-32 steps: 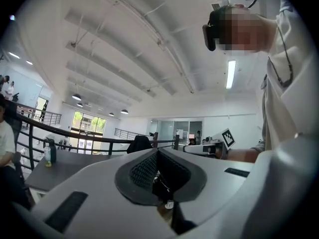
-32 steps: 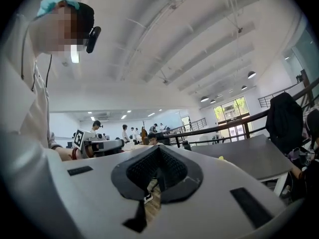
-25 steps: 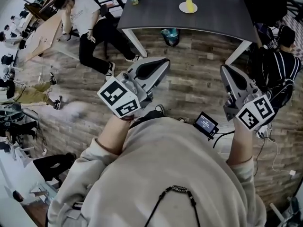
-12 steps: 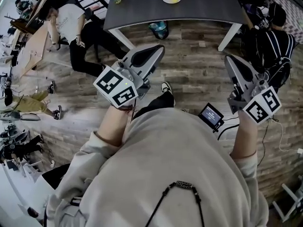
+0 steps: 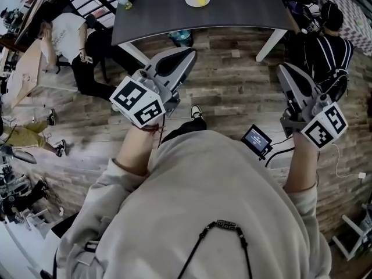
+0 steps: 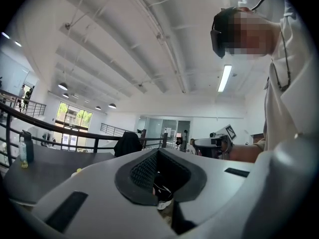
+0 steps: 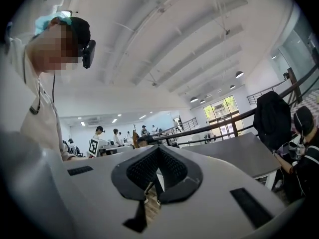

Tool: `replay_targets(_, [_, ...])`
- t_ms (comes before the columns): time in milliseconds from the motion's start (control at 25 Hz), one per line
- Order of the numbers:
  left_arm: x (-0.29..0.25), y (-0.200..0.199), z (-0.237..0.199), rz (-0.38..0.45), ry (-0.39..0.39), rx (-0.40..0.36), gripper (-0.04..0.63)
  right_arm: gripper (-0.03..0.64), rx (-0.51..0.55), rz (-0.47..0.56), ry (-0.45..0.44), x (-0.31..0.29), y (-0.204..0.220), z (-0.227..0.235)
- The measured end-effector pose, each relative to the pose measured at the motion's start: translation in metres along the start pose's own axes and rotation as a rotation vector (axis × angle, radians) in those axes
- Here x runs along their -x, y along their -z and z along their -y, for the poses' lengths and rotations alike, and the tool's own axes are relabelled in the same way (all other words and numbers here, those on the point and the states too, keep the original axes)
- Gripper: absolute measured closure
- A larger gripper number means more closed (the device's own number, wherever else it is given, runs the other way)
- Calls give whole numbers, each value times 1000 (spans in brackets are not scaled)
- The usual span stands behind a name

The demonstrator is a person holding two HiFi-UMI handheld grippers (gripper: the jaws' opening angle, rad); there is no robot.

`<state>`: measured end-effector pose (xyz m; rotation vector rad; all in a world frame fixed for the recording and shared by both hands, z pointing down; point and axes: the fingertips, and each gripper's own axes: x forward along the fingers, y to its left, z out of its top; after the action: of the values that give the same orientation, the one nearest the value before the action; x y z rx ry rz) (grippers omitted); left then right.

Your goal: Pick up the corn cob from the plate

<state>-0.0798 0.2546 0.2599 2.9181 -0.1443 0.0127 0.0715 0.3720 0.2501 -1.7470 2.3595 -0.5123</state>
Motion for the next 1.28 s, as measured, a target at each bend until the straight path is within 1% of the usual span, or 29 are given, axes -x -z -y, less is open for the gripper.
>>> replay_targets(160, [4,-2,-32,7,-27,29,589,601,4,-12,8,-21,-6,17])
replay_targets(240, [6,-4,-49,-2,-48,26,589,601,7,-12,6,-36,-11,21])
replay_targets(320, [3,-6,-63,-9,-53,22,589,601,16,-27,2,-51,-14,25])
replay_targets(520, [-15,-1,-107,-63,-41,-1,589,601,15,-58,12,-102,-16,51])
replay_targets(680, [-14,-1,-137,-83,-49,-5,589,601,12,-72,19,-128,-16,58])
replay_targets(800, [-16,-2,-149,-83,-38,-20,589,601,11,-68,26,-143,-18,63])
replay_targets(1000, [-20,3,-167,-81,4,-20,589,601,42,-86,28,-168,-19,63])
replay_targets(1160, [-23,1,-192,-71,14,4,589,601,25,-100,29,-199,-23,71])
replay_targets(1280, [-20,6,-204,-69,2,24,589,601,29,-122,10,-220,-25,76])
